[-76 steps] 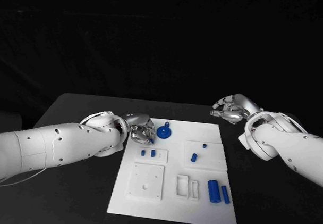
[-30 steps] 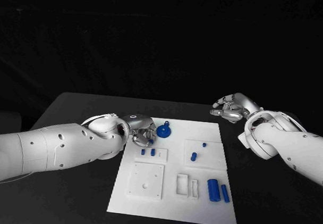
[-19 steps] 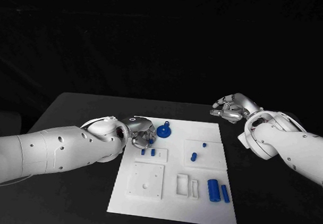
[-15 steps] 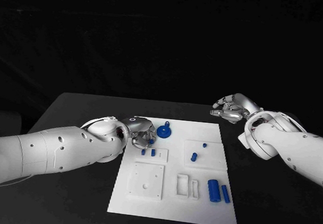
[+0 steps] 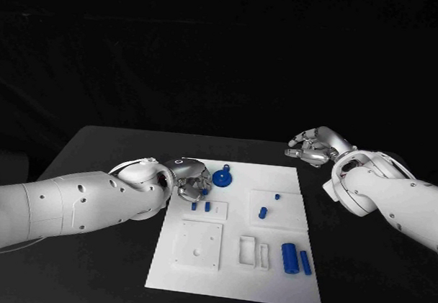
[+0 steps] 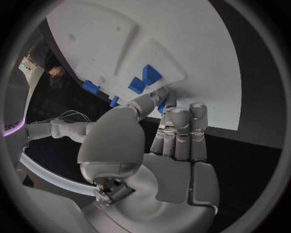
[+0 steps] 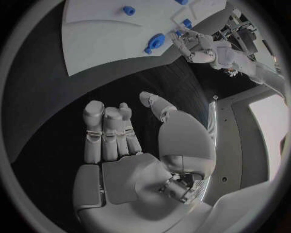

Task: Assemble the parts on the task board

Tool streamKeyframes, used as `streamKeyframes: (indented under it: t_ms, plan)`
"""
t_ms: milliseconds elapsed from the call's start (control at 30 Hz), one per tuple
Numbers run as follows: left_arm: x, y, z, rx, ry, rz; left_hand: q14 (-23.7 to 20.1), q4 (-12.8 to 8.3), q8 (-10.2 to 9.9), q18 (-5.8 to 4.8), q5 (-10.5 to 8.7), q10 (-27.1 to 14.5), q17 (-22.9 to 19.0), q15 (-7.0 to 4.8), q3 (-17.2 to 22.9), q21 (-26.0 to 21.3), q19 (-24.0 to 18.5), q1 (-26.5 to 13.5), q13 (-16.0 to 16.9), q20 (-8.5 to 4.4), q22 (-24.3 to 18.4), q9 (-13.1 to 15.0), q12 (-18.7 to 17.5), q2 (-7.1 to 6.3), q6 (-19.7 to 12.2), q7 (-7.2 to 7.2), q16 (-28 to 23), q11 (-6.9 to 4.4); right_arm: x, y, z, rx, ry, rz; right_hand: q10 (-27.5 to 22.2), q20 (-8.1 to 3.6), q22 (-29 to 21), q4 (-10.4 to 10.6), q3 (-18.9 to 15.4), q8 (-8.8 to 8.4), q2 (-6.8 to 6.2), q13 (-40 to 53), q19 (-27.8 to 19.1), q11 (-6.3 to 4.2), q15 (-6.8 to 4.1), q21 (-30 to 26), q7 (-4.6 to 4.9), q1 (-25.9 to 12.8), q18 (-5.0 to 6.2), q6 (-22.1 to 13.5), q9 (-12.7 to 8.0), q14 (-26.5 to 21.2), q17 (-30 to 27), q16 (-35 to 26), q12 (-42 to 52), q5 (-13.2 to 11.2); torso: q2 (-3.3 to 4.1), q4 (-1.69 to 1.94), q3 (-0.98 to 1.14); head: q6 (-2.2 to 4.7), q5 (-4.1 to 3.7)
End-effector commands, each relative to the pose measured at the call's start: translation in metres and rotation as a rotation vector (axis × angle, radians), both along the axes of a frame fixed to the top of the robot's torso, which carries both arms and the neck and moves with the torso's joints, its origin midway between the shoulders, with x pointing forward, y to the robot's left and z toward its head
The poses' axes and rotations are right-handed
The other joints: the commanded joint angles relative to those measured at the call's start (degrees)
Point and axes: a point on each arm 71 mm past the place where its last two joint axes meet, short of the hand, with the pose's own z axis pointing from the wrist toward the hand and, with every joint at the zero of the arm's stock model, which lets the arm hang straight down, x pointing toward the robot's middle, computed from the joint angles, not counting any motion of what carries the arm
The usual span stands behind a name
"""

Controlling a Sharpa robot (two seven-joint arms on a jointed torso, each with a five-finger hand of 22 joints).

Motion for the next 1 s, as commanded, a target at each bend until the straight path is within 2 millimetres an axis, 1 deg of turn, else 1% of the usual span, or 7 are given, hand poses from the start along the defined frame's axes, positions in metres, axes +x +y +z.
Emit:
streamKeyframes:
  t_ms: [33,600,833,900,933,967,1000]
  plan:
    - [0.0,0.001,0.0,-0.01,-0.002,0.002,-0.11,0.21,-0.17,3.65,-0.18,-0.4,-0.09,0.33,0.03,-0.38,-0.13,0.2,0.08,-0.67,0.31,-0.05,-0.21,-0.52,-0.39,0.0,-0.26,-0.05,0.0,0.001,0.0,-0.006,0.004,0.014,-0.01,-0.52,0.42,-0.36,-0.15,-0.37,0.41,-0.07,0.02,-0.21,-0.13,-0.35,0.49,0.07,4.85,0.01,-0.09,0.42,-0.07,-0.26,0.26,0.34,0.0,-0.01,0.0,0.06,0.02]
    - [0.01,0.029,0.002,-0.01,-0.013,0.075,-0.27,-0.02,-0.02,3.81,0.12,-0.83,-0.23,0.5,0.26,-0.47,-0.21,1.15,0.09,-0.47,0.33,-0.11,-0.48,-1.0,-0.59,0.0,-0.31,0.13,-0.001,0.0,-0.002,-0.009,0.014,0.048,-0.59,-0.4,0.42,-0.91,-0.17,-0.47,0.05,-0.43,-0.43,-0.12,-0.03,-0.74,0.57,0.29,4.85,-0.16,-0.14,-0.07,-0.22,-0.67,-0.15,0.15,-0.02,0.01,-0.01,0.31,-0.05]
    - [0.019,0.046,0.01,-0.096,-0.025,0.147,-0.29,-0.03,0.02,3.83,0.18,-0.89,-0.26,0.53,0.32,-0.49,-0.22,1.28,0.09,-0.44,0.33,-0.11,-0.51,-0.98,-0.58,0.05,-0.32,0.16,-0.004,0.002,-0.003,0.02,0.035,0.122,-0.81,-0.26,0.41,-1.17,-0.12,-0.53,0.1,-1.17,-0.7,-0.09,-0.01,-1.03,0.6,0.41,4.85,-0.27,-0.16,-0.32,-0.38,-0.96,-0.88,0.1,0.01,0.01,0.0,0.54,-0.18]
    - [0.02,0.052,0.013,-0.16,-0.004,0.181,-0.32,-0.02,0.09,3.84,0.23,-0.95,-0.27,0.56,0.38,-0.5,-0.24,1.37,0.08,-0.42,0.33,-0.09,-0.54,-0.93,-0.51,0.14,-0.33,0.18,-0.006,0.004,-0.004,0.018,0.042,0.16,-1.68,-0.17,0.3,-1.59,0.18,-0.67,0.12,-1.84,-1.19,-0.01,0.12,-1.46,0.67,0.87,4.84,-0.54,-0.21,-0.89,-0.67,-1.53,-1.97,-0.53,0.0,0.01,0.0,0.72,-0.31]
    - [0.021,0.055,0.014,-0.204,0.02,0.206,-0.32,0.19,0.4,3.87,0.39,-0.84,-0.3,0.55,0.61,-0.51,-0.19,1.52,0.13,-0.39,0.32,0.01,-0.47,-0.42,-0.01,0.67,-0.34,0.17,-0.007,0.004,-0.004,0.015,0.046,0.179,-5.57,-0.29,0.13,-2.9,1.47,-0.83,0.37,-3.89,-2.08,0.1,1.16,-2.1,0.13,2.69,4.64,-0.94,-0.25,-1.85,-1.01,-2.32,-6.08,-2.34,0.0,0.01,-0.01,0.72,-0.31]
    - [0.024,0.06,0.018,-0.294,0.075,0.254,-0.46,0.46,0.69,3.86,0.42,-0.78,-0.41,0.57,0.67,-0.56,-0.24,1.39,0.18,-0.33,0.31,0.09,-0.43,-0.27,0.39,1.16,-0.49,0.19,-0.009,0.006,-0.005,0.003,0.054,0.209,-7.16,0.31,-0.05,-4.29,3.53,-0.73,1.18,-11.09,-3.69,0.72,1.44,-3.29,1.34,4.02,4.69,-1.01,-0.14,-2.98,-1.63,-3.24,-15.63,-6.17,-0.01,0.02,0.01,0.88,-0.49]
    - [0.026,0.063,0.021,-0.363,0.113,0.287,-1.33,0.92,0.85,3.73,0.4,-0.9,-0.95,0.67,0.78,-1.07,-0.81,1.03,0.19,-0.14,0.14,0.1,-0.48,-0.28,0.49,1.12,-1.55,0.27,-0.01,0.006,-0.005,-0.009,0.052,0.224,-6.38,0.6,0.0,-4.79,3.95,-0.65,1.15,-13.77,-3.74,1.04,1.23,-3.39,1.61,4.16,4.8,-0.97,-0.11,-2.97,-1.77,-3.22,-18.58,-6.62,-0.02,0.04,0.03,1.05,-0.74]
